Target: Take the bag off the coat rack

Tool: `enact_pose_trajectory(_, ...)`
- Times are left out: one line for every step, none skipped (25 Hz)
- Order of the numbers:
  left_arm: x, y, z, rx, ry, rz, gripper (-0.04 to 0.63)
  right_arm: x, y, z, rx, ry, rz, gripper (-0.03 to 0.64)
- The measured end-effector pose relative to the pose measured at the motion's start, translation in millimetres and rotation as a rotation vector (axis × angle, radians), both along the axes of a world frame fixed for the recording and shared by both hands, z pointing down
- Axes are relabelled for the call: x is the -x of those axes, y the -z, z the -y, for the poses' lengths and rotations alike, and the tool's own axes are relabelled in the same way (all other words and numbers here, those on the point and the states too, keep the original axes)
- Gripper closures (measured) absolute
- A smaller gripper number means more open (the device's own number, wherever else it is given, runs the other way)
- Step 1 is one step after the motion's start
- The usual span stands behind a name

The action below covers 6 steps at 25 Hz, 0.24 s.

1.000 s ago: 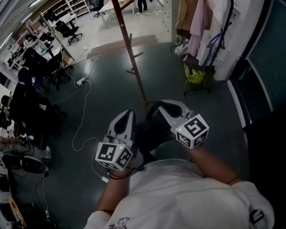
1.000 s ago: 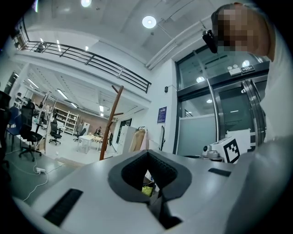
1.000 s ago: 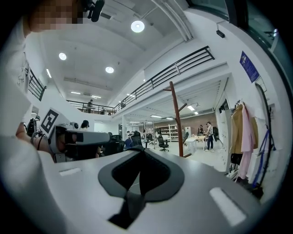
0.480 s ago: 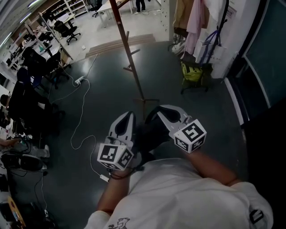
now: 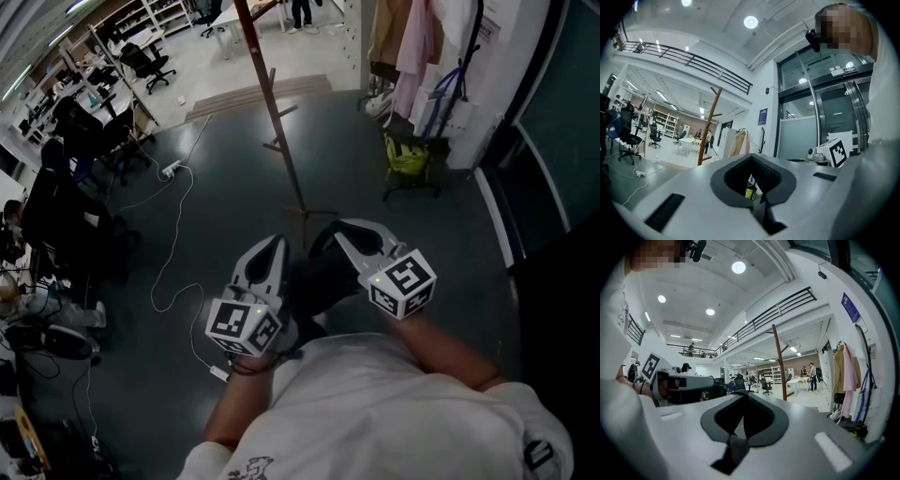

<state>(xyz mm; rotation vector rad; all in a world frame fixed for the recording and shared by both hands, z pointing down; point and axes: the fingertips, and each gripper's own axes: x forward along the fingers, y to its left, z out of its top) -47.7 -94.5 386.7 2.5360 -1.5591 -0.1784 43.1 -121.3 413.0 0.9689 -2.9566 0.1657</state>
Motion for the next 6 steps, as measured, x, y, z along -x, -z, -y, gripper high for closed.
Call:
enact_pose_trajectory(-0.8, -0.3, 0.0, 0.001, -0.001, 0.000, 0.594, -1.0, 0.3, 0.4, -0.002, -0.001, 0.001, 0.595)
enact_pose_trajectory(-1.4, -0.7, 0.0, 0.002, -0.002, -0.002, 0.594, -2.0, 0.4, 0.7, -0.004, -0.002, 0.003, 0.595)
enact_pose_trajectory(-2.1, -1.1, 0.3, 0.002, -0.003, -0.004, 0.594, -2.9, 0.4, 1.2, -0.005, -0.003, 0.004, 0.595)
enact_pose_trajectory(-3.0, -1.5, 0.7, 0.002, -0.003, -0.005, 0.594, -3.9, 0.3, 1.8, -0.006, -0.003, 0.005, 0.595)
enact_pose_trajectory(-3.9, -1.8, 1.3, 0.001, -0.003, -0.006, 0.594, -4.9, 0.0, 2.5, -0.006, -0.003, 0.006, 0.595)
enact_pose_trajectory(-4.8, -2.1, 1.8, 0.000, -0.003, -0.006, 0.594, -5.8, -0.2, 3.2, -0.006, -0.004, 0.007, 0.595)
